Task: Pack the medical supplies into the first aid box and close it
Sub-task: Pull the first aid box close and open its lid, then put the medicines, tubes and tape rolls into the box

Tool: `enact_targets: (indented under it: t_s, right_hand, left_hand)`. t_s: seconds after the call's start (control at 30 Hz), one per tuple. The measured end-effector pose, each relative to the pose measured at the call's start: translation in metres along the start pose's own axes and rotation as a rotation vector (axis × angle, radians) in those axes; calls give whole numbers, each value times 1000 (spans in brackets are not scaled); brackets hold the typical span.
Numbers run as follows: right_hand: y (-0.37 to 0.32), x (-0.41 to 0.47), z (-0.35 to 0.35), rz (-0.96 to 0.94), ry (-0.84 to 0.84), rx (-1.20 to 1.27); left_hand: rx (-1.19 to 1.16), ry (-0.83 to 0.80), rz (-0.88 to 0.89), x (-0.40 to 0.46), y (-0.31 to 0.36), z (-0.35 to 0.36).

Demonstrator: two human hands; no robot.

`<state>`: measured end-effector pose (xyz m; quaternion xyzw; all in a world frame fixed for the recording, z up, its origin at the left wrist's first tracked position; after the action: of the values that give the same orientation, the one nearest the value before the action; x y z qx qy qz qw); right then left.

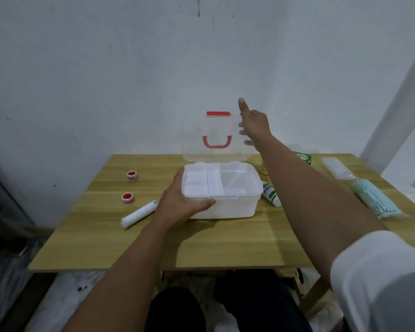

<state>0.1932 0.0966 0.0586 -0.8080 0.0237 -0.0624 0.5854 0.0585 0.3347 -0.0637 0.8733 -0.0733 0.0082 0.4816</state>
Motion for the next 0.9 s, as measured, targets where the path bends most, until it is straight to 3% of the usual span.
enact_targets:
  t_s: [0.17, 0.5, 0.67, 0.77, 0.9]
  right_hand:
    - [14, 1, 1, 160, -79, -17]
    - [27, -23, -49, 64, -26, 34]
    - [45, -32, -121, 4, 141, -274]
    - [69, -30, -147, 27, 116, -489]
    - [107, -14, -160, 118, 31, -708]
  left_hand:
    - [-9, -10, 29, 1, -1, 3]
    - [54, -43, 4, 0, -3, 1]
    - [29, -59, 37, -2, 0, -3]
    - [19, -29, -36, 2, 1, -5]
    - [53, -67, 52, 15, 5, 1]
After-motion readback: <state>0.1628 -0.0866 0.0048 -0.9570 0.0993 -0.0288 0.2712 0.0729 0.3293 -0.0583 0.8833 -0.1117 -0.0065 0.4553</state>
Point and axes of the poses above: each hand's wrist, its own x-axis towards the middle knuckle, its own z-axis out of the palm, y = z × x, the point moved 6 cm from there along x, towards the middle knuckle, and after that the axes turned 8 degrees about -y, right-handed, at the moved point
